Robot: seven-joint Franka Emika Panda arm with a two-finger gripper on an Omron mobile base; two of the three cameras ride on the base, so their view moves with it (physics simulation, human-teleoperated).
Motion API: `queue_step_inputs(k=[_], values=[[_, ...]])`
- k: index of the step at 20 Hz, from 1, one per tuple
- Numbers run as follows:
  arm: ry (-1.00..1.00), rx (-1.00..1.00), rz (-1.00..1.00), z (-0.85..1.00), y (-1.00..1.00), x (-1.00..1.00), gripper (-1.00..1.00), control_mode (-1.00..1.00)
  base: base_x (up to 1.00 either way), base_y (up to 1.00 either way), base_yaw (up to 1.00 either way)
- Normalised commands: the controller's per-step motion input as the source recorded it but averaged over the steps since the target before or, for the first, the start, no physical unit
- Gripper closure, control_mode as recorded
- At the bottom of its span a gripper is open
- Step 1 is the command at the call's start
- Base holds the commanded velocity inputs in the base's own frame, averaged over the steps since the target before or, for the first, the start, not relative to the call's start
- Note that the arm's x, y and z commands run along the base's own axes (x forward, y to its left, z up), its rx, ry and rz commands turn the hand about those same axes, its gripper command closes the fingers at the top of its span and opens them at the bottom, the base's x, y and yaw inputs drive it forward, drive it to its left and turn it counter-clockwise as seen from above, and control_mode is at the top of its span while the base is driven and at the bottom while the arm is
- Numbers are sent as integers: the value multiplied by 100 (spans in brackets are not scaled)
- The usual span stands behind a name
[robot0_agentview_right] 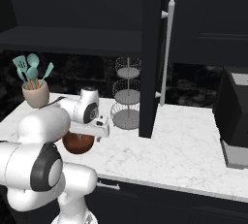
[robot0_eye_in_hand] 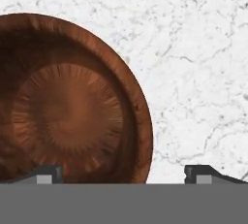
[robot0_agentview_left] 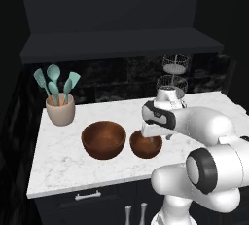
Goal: Pick up the bowls on the counter and stack them on top of one another in the open cabinet. Place the smaller bowl on top of the larger bowl.
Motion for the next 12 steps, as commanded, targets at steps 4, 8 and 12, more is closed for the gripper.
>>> queue_step_inputs(k=[4, 8, 12], values=[[-1, 0, 0, -38, 0, 6, -100, -100, 0, 0, 0], [-1, 0, 0, -28, 0, 3, -100, -100, 0, 0, 0], [0, 0, 0, -6, 0, 2, 100, -100, 0, 0, 0]])
